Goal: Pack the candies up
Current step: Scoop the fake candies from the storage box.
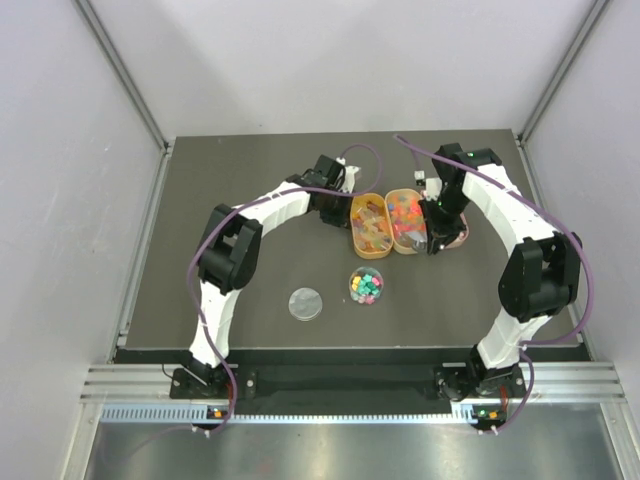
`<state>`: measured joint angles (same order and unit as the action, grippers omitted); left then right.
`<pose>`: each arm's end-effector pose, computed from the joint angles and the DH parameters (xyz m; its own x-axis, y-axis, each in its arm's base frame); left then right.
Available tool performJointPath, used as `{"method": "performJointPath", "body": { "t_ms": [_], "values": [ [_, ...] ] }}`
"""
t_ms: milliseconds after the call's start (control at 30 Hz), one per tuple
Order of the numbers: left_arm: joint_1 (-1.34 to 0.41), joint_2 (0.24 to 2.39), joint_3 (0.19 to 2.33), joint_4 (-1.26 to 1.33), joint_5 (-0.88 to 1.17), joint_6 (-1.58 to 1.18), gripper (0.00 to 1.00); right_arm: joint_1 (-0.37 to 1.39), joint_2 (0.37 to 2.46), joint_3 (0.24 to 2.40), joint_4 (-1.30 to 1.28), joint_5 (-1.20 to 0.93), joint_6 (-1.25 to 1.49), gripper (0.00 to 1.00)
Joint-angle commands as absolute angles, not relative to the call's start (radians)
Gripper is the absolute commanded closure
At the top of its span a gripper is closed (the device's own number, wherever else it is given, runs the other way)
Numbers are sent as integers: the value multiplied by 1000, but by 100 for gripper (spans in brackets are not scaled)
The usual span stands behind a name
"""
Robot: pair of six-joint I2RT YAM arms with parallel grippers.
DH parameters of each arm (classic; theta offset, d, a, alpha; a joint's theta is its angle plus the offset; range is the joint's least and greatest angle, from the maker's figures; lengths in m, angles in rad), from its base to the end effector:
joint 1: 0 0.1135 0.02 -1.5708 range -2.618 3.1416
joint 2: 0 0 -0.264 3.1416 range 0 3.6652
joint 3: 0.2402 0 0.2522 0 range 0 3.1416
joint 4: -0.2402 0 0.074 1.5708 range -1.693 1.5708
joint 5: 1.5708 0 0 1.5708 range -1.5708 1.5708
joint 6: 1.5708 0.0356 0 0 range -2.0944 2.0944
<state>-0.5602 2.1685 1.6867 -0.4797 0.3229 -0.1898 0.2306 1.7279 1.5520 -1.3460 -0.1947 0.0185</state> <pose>0.3965 -0.2620 0.1830 -0.8063 0.2946 -0.5129 0.5149 0.7764 -0.3635 0.3083 0.0795 0.2817 -0.9765 -0.2106 -0.0453 -0.2154 0.9570 0.1941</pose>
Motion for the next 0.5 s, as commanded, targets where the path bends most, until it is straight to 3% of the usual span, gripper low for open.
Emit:
{"method": "performJointPath", "body": {
  "t_ms": [0, 133, 233, 333, 467],
  "values": [
    [-580, 2183, 1773, -445, 359, -207, 100, 225, 1689, 1586, -1328, -164, 14, 100],
    [-581, 2169, 1773, -445, 359, -199, 100, 210, 1698, 1595, -1335, -144, 8, 100],
    [-581, 2140, 1744, -443, 334, -175, 87, 190, 1723, 1608, -1342, -130, 8, 100],
    [-581, 2097, 1706, -442, 253, -141, 67, 178, 1767, 1624, -1351, -121, 8, 100],
    [-580, 2030, 1652, -442, 143, -91, 62, 178, 1799, 1626, -1351, -127, -25, 100]
  ]
}}
